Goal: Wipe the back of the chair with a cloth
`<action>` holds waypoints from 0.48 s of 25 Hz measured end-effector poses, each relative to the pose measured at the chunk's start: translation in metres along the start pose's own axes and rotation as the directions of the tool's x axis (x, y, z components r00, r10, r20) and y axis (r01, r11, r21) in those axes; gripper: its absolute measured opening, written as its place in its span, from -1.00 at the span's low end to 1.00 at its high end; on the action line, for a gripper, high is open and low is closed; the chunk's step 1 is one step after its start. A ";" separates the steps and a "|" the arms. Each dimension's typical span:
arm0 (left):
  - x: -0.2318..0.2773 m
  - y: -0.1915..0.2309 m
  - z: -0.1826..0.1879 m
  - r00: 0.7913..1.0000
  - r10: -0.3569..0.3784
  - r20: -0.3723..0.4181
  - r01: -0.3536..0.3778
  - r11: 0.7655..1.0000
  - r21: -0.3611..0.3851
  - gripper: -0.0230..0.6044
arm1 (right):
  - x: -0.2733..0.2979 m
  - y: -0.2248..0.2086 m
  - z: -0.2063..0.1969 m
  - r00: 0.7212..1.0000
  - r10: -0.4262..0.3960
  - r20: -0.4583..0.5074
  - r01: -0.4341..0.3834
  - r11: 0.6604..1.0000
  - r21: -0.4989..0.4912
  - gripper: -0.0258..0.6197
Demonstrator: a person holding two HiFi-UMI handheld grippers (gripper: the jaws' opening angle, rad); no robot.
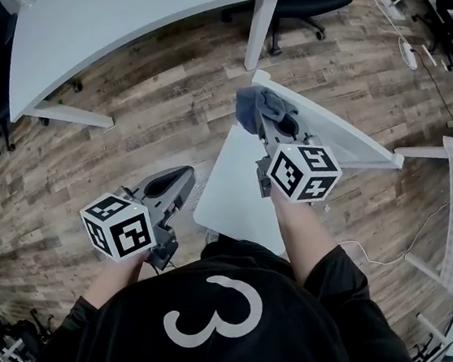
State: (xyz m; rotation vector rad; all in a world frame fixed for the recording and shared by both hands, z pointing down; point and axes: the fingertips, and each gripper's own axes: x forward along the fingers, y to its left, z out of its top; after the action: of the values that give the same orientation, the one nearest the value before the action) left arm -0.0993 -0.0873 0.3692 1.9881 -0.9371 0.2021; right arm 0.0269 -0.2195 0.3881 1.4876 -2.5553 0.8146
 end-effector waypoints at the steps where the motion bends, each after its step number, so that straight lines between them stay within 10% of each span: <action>1: 0.000 0.000 0.000 1.000 -0.002 -0.001 0.002 1.000 0.000 -0.88 | 0.000 0.000 0.000 1.000 -0.005 0.002 0.005 1.000 0.000 -0.77; 12: -0.001 -0.013 -0.008 1.000 -0.013 -0.012 0.013 1.000 0.019 -0.88 | -0.020 -0.016 0.004 0.998 -0.056 0.036 0.056 0.998 0.016 -0.78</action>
State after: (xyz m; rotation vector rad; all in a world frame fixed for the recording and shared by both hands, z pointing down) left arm -0.0899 -0.0764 0.3647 2.0078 -0.9176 0.2159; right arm 0.0510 -0.2118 0.3852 1.5856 -2.5259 0.8091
